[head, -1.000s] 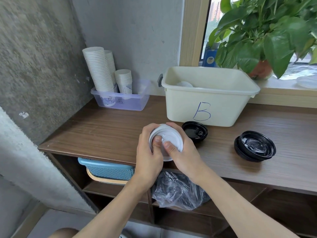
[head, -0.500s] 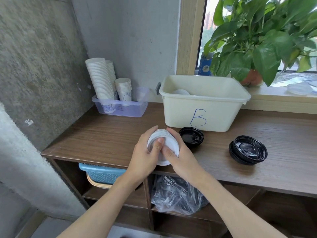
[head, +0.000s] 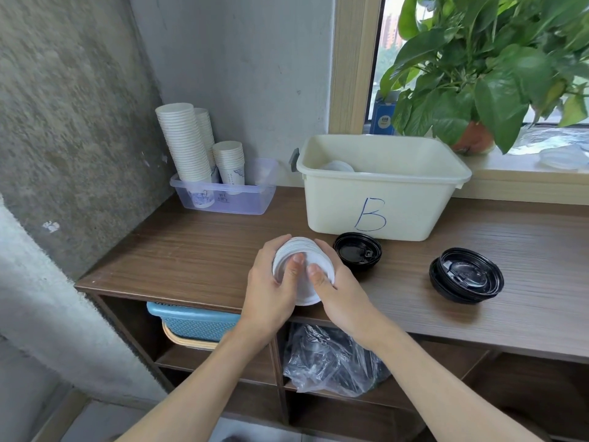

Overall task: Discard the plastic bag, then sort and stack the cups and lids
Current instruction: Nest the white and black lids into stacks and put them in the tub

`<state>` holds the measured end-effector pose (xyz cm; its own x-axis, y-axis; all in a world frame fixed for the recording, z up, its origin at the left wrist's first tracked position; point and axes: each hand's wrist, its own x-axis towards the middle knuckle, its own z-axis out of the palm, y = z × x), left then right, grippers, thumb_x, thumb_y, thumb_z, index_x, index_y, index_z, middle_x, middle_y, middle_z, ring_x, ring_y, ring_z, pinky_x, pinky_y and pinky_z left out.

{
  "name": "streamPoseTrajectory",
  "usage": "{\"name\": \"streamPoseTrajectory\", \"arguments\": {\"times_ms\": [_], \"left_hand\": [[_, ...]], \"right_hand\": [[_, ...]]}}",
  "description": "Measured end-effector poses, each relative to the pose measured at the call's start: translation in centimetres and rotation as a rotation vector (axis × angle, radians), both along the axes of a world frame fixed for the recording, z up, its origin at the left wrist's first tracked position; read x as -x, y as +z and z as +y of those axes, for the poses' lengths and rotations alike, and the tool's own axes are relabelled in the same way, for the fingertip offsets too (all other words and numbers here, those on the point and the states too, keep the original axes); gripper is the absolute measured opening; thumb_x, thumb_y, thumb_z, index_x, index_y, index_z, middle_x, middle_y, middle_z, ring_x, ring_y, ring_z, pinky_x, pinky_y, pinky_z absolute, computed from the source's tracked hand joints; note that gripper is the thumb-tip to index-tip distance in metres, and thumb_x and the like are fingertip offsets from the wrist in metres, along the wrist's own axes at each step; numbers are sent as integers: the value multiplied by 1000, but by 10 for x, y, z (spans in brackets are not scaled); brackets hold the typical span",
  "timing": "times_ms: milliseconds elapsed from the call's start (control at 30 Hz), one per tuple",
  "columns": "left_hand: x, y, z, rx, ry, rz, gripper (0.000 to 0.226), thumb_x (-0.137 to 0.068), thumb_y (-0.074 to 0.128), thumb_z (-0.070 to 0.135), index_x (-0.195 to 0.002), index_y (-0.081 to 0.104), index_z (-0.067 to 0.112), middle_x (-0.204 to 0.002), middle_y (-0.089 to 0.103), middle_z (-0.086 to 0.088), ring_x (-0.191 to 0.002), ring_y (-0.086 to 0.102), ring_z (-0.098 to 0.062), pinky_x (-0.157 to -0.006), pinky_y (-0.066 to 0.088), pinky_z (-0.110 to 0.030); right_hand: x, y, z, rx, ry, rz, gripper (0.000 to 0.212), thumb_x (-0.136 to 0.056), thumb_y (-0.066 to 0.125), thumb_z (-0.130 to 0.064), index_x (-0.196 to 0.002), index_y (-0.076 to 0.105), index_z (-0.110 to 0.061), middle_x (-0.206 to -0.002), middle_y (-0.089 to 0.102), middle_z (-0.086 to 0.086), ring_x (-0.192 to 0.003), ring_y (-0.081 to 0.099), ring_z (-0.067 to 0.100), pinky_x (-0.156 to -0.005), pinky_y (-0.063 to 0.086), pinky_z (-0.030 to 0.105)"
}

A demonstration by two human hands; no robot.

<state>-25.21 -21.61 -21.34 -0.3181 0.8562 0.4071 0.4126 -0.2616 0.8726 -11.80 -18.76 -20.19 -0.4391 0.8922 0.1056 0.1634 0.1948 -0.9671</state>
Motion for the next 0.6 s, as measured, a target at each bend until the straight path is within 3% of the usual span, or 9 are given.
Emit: {"name": "streamPoseTrajectory", "arguments": {"times_ms": [100,167,467,600], "left_hand": [[-2,-2,0,-11,32,-20,55,-84,50,61,-124,57,24,-118,63,9,-112,59,-7,-95,49,-31],[-2,-3,0,-17,41,-4,55,-84,50,60,-125,57,23,-118,63,7,-112,59,-7,-94,49,-32],[-4,-1,-3,-20,60,43,37,-85,50,59,-116,53,39,-117,61,9,-111,56,-5,-90,43,-16],[3,18,-8,113,-57,51,30,-88,53,60,-113,47,46,-112,61,17,-106,57,3,-83,43,-14]], "right_hand": [[1,-1,1,-10,-7,11,34,-100,45,-22,-130,39,-36,-123,56,-12,-110,51,-10,-96,39,11],[0,-1,3,-16,-10,19,32,-100,45,-16,-117,41,-43,-114,58,-17,-98,53,-14,-85,39,4],[1,0,4,-75,-43,16,37,-97,48,-11,-128,44,-31,-117,60,-8,-107,55,1,-96,42,17],[2,3,1,-83,-35,16,33,-99,47,-16,-129,42,-27,-118,60,-7,-106,55,-2,-91,40,11]]}}
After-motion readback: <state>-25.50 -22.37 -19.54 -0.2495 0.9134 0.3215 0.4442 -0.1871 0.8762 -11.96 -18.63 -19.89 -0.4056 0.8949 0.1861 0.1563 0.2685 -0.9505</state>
